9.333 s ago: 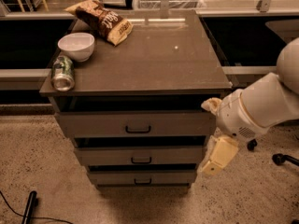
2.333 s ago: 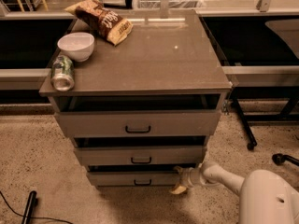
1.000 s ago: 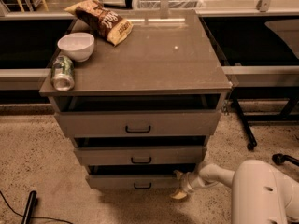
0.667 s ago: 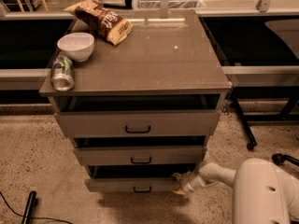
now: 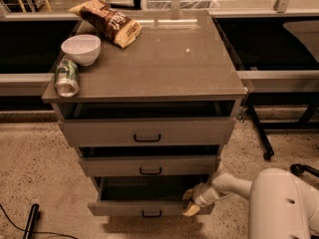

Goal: Open bottom drawer

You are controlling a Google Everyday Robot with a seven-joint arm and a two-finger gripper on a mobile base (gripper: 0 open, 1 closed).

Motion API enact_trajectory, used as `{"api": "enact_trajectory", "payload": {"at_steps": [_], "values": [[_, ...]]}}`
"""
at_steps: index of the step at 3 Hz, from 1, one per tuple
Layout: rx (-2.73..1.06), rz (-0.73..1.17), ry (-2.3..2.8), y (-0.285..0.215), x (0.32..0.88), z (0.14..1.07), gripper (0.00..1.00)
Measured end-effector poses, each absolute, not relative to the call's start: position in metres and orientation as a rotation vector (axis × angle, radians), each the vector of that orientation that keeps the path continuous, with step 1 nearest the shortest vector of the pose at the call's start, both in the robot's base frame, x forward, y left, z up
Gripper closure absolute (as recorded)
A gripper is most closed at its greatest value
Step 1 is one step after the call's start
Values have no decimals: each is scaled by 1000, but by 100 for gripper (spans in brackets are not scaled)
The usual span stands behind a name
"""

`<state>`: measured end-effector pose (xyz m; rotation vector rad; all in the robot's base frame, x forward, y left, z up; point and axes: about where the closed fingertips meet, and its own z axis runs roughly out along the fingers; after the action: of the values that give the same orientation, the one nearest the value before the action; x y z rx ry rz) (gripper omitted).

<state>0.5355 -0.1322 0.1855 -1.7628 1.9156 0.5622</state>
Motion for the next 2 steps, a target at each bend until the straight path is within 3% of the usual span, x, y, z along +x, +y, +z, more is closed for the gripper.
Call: {"api": "enact_trajectory", "payload": {"at_steps": [1,2], "values": [[-1763,562,1916,-132,535,186,11],[-1763,563,1916,-132,535,185,0]]}}
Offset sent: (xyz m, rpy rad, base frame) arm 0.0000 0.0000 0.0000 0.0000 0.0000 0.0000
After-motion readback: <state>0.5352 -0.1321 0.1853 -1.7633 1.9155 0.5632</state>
